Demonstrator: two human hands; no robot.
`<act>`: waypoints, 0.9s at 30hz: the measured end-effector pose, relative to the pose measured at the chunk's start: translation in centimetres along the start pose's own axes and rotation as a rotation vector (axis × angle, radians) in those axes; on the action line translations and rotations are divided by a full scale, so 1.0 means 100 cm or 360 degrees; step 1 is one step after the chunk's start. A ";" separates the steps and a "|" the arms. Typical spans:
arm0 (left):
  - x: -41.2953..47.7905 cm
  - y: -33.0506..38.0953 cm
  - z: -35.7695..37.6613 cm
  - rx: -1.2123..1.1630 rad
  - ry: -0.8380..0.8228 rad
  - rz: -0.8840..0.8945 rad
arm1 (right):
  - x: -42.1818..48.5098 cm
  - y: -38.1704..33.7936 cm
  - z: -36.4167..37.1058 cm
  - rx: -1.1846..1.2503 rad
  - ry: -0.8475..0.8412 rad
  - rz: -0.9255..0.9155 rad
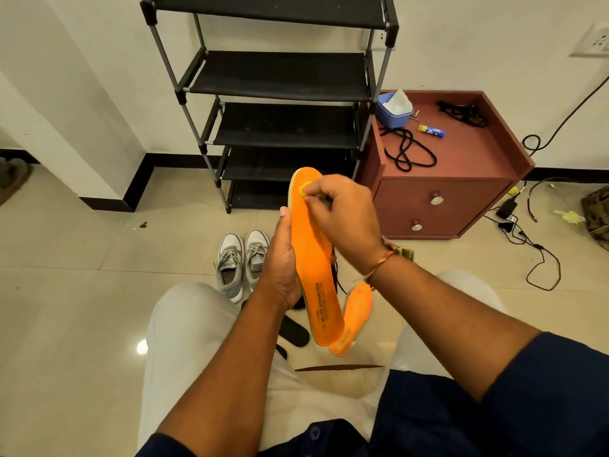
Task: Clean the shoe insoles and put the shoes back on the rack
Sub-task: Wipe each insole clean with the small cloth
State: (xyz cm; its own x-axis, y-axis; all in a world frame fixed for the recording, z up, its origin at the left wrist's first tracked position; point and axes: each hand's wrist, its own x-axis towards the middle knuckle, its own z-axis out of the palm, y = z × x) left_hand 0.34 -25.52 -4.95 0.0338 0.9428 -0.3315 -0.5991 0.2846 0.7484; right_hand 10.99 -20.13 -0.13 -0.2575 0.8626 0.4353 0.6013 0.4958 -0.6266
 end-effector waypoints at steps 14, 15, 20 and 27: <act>0.001 -0.001 -0.005 0.0003 0.0035 -0.0013 | -0.001 0.008 0.005 -0.0322 -0.0022 0.0026; 0.001 0.000 -0.006 -0.0017 0.0051 -0.0012 | -0.006 0.005 0.007 -0.0289 -0.0067 0.0010; 0.001 0.003 -0.011 -0.0055 0.0142 -0.0039 | -0.052 -0.015 0.014 -0.0178 -0.0482 -0.0312; 0.002 -0.003 -0.004 -0.0007 -0.0005 -0.0034 | -0.004 0.019 -0.007 -0.0597 -0.0251 -0.0341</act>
State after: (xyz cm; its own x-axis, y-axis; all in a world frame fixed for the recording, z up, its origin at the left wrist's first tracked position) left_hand 0.19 -25.50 -5.48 0.0493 0.9371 -0.3456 -0.6016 0.3041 0.7387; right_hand 12.76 -19.58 -1.01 -0.5006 0.7637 0.4078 0.7465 0.6193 -0.2434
